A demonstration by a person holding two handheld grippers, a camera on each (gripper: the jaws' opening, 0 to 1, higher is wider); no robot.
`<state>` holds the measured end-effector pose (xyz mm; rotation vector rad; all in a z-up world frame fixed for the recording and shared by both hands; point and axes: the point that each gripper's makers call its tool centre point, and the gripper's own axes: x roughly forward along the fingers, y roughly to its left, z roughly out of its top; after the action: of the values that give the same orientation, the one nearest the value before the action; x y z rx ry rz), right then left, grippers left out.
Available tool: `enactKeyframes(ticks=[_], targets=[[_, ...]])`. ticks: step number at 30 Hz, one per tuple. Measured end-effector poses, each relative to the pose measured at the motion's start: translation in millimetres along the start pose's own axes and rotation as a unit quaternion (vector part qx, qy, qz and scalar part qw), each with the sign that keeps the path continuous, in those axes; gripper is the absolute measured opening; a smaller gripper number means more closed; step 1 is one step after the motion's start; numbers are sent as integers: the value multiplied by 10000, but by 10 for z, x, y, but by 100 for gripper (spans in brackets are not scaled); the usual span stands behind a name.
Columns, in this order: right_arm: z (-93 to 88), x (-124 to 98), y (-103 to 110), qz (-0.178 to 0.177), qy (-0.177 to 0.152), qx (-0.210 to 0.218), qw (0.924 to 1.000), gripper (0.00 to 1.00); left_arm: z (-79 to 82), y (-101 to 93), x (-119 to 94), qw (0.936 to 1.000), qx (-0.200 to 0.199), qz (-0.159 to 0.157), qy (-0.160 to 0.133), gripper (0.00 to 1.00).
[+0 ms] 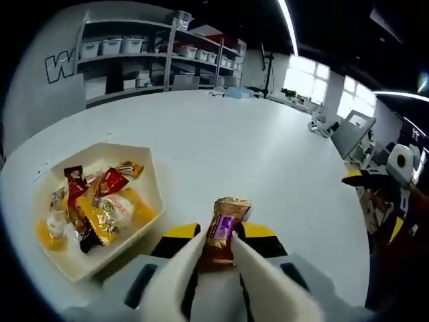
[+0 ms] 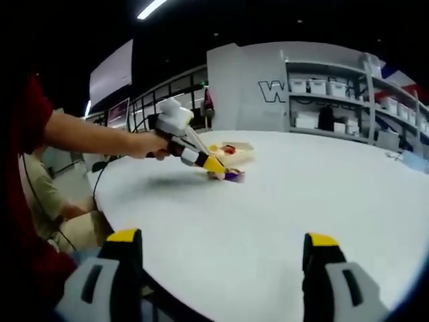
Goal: Place the target food into the container with the food tongs after gripping and lifting it, then release it inside without dropping or visibly crushing the food.
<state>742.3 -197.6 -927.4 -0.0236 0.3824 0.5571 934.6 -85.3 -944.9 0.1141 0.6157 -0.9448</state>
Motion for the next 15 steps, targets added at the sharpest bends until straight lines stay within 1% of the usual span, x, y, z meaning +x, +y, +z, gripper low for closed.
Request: enactKeyframes(ticks=[1, 3, 8, 13, 15], targets=[[0, -7, -2, -10, -2, -5, 10000, 99, 15, -23, -5, 10000, -50, -55, -21, 20], [-1, -19, -9, -25, 3, -9, 10000, 99, 40, -34, -30, 10000, -44, -52, -43, 20], [13, -24, -1, -27, -21, -13, 10000, 99, 184, -43, -135, 9997, -116, -62, -224, 21], [29, -5, 47, 28, -27, -41, 10000, 99, 322, 15, -253, 9994, -54, 18, -329, 21], [44, 2, 58, 31, -29, -75, 10000, 99, 371, 67, -308, 9993, -34, 87, -369, 21]])
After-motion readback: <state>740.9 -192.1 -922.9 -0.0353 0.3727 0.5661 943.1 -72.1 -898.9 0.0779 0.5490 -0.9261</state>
